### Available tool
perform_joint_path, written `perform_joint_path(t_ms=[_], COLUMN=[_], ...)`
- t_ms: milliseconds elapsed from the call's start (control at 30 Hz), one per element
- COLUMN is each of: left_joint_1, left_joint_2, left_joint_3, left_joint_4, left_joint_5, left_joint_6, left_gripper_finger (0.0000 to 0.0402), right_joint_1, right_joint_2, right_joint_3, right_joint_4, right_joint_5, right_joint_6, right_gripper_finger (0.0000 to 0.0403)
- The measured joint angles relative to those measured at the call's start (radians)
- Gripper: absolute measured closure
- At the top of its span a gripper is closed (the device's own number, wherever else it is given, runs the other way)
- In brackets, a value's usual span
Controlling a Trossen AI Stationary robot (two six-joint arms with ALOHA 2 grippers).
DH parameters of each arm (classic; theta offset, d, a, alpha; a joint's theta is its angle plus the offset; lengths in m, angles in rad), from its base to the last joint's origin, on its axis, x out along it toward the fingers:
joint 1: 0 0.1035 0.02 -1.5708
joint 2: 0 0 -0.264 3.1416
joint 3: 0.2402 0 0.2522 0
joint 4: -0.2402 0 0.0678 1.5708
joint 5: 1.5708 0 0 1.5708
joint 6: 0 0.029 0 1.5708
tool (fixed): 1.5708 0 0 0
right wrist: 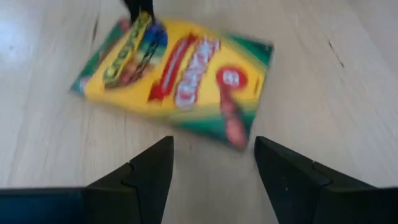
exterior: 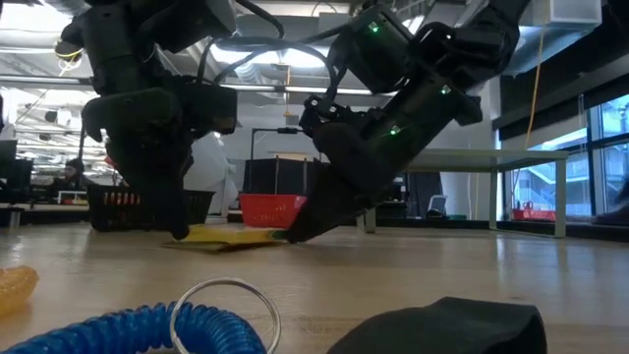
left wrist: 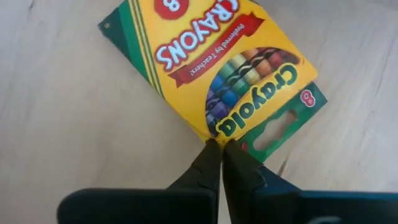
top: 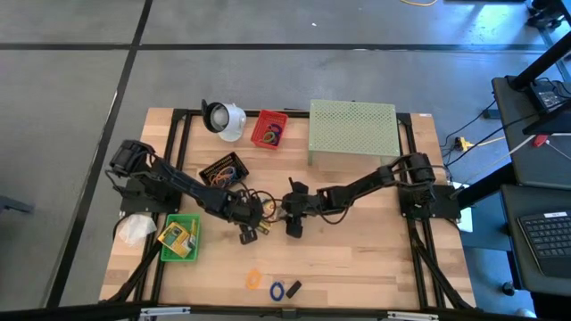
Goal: Pick & Place Office Desk Supplies
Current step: Put the crayons box into the green bin
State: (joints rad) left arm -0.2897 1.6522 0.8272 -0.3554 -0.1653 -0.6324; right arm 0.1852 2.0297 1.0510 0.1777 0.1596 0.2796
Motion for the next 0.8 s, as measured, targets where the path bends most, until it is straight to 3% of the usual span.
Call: perform_joint_path(t_ms=[267,467,633,800], left_joint_1=[0.000,-0.003,-0.028,-0.067], left_joint_2=[-0.123,-0.240,-0.363,-0.472], left_joint_3=[-0.001,-0.001,0.011,0.100], left_joint_4=[-0.069,-0.150,-0.302,-0.592], left_joint_5=[-0.016,-0.039,0.063,0.153], left_joint_6=[-0.002,-0.038,-0.126,-0.268], left_gripper_finger=[0.0401,0.0401,0.0401,0.0401], right_joint_1=[0.002,0.028,0.061,0.093], right_joint_2=[-0.150,-0.273,-0.345,-0.371], right_joint_3=[0.000,-0.001,-0.001,-0.001], right_joint_4=[-0.213,-0.268,-0.280,-0.283], right_joint_5=[0.002,0.013,0.015,0.016], right_joint_6=[0.000,0.000,0.000,0.000], right_gripper_finger=[0.0177,0.0177,0.0177,0.0177])
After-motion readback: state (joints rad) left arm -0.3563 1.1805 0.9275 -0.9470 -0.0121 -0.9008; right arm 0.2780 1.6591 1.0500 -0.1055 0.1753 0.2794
